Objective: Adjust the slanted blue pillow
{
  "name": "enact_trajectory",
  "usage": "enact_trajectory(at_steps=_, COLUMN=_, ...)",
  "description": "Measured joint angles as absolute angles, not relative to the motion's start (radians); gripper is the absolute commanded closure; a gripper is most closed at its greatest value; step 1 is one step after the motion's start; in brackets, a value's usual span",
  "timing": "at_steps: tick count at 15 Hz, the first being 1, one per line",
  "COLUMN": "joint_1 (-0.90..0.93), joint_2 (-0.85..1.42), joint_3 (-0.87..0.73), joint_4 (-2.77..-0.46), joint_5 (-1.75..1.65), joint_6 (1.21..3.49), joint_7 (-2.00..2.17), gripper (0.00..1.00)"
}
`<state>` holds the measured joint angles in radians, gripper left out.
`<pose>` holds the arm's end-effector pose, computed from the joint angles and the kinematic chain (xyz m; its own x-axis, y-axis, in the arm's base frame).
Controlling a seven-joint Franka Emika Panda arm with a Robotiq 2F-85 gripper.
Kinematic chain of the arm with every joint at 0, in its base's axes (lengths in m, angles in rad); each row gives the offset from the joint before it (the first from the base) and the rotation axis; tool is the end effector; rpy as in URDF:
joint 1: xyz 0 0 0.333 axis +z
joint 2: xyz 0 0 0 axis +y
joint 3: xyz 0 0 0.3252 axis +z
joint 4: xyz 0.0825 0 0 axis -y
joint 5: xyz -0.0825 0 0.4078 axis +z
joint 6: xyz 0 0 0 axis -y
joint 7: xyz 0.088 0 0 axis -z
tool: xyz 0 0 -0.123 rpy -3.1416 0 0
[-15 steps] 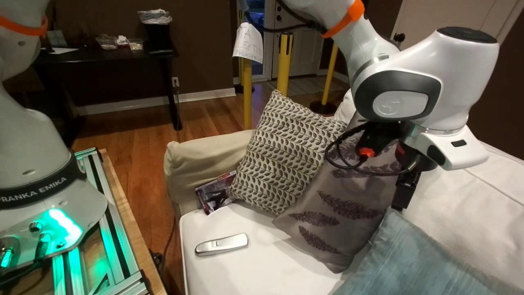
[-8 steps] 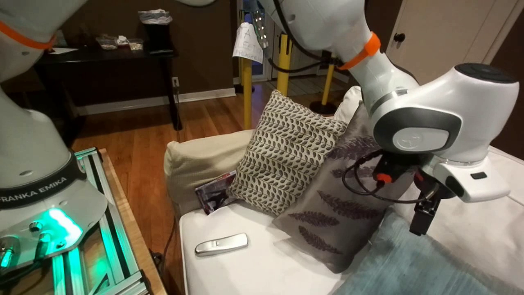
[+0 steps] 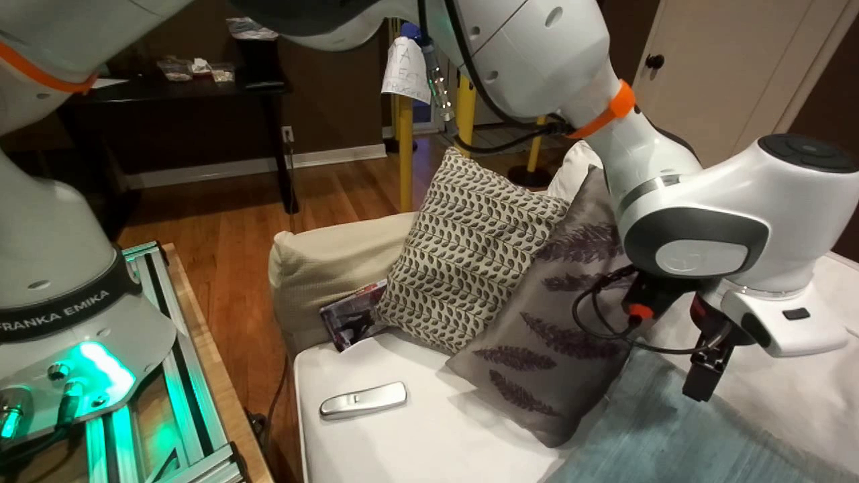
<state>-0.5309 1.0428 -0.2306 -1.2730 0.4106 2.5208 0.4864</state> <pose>0.6053 -0.5125 0.1208 0.1337 -0.9799 0.1482 -0.9657 -0.1624 -0.2025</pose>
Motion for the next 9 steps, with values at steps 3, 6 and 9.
enact_trajectory(at_steps=3, joint_1=-0.531, joint_2=1.044, joint_3=-0.231, joint_4=-1.269, joint_5=0.410, joint_6=2.520, joint_7=0.488, gripper=0.00)
enact_trajectory(at_steps=6, joint_1=-0.525, joint_2=1.063, joint_3=-0.237, joint_4=-1.257, joint_5=0.406, joint_6=2.512, joint_7=0.514, gripper=0.00)
enact_trajectory(at_steps=9, joint_1=-0.519, joint_2=1.110, joint_3=-0.242, joint_4=-1.225, joint_5=0.406, joint_6=2.512, joint_7=0.544, gripper=0.00)
